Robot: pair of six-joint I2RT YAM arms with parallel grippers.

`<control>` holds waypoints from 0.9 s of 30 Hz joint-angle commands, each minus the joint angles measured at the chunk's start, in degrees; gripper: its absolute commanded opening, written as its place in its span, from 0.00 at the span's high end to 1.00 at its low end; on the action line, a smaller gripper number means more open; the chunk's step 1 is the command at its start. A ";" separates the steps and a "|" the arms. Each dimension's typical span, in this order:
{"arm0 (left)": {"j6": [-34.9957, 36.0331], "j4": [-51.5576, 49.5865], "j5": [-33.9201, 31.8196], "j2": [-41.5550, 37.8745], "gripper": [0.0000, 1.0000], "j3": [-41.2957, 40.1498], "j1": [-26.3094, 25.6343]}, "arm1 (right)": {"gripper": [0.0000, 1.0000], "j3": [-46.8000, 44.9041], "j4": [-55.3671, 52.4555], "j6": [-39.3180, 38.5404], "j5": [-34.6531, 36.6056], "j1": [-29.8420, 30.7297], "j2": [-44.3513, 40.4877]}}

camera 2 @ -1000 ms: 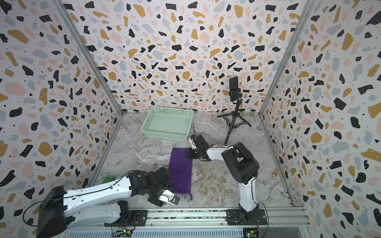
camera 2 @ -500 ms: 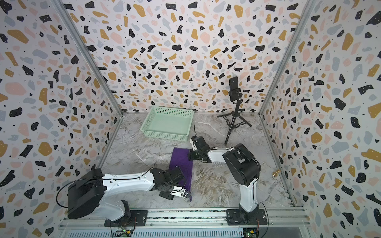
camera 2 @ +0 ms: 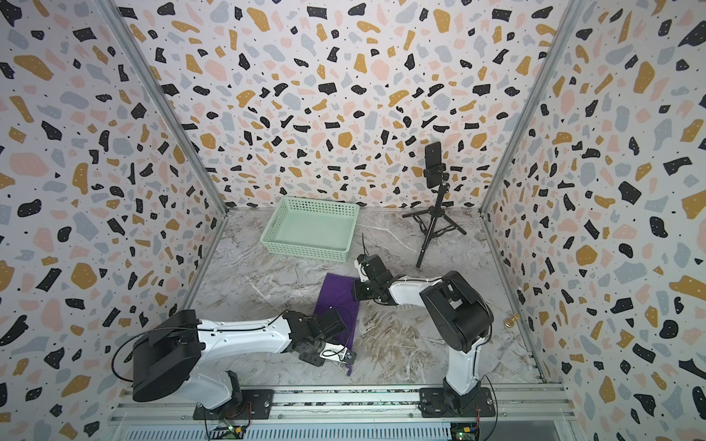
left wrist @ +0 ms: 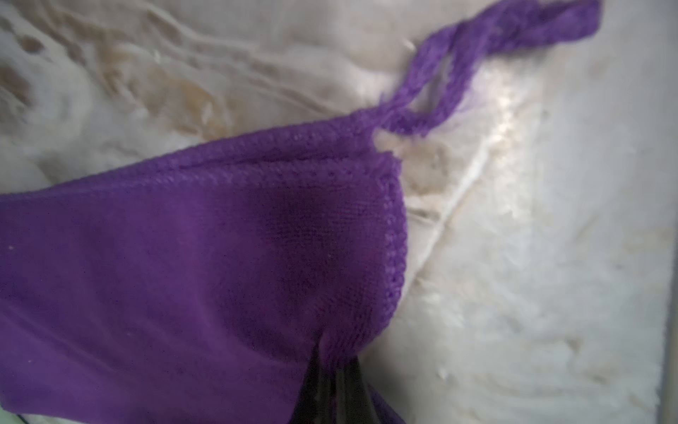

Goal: Fold the square dishcloth
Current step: Fold the cleaning item at the center of the board.

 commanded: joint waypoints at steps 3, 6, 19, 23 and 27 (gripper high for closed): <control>0.51 -12.01 7.14 -7.38 1.00 0.36 0.06 | 0.89 0.79 -4.31 -2.86 1.04 4.03 -6.86; 1.30 -15.60 10.32 -10.64 1.00 0.51 0.00 | 0.89 0.66 -5.27 -2.61 0.09 7.57 -7.78; 2.70 -24.64 12.34 -20.49 1.00 0.85 0.00 | 0.90 -6.51 2.03 4.61 -9.93 21.24 -1.72; 3.34 -26.82 12.93 -24.34 1.00 1.94 0.00 | 0.90 -5.84 -0.81 3.79 -10.96 20.91 -4.77; 3.96 -27.31 12.36 -25.22 1.00 2.78 0.14 | 0.89 -4.14 -3.59 1.70 -10.16 16.33 -8.25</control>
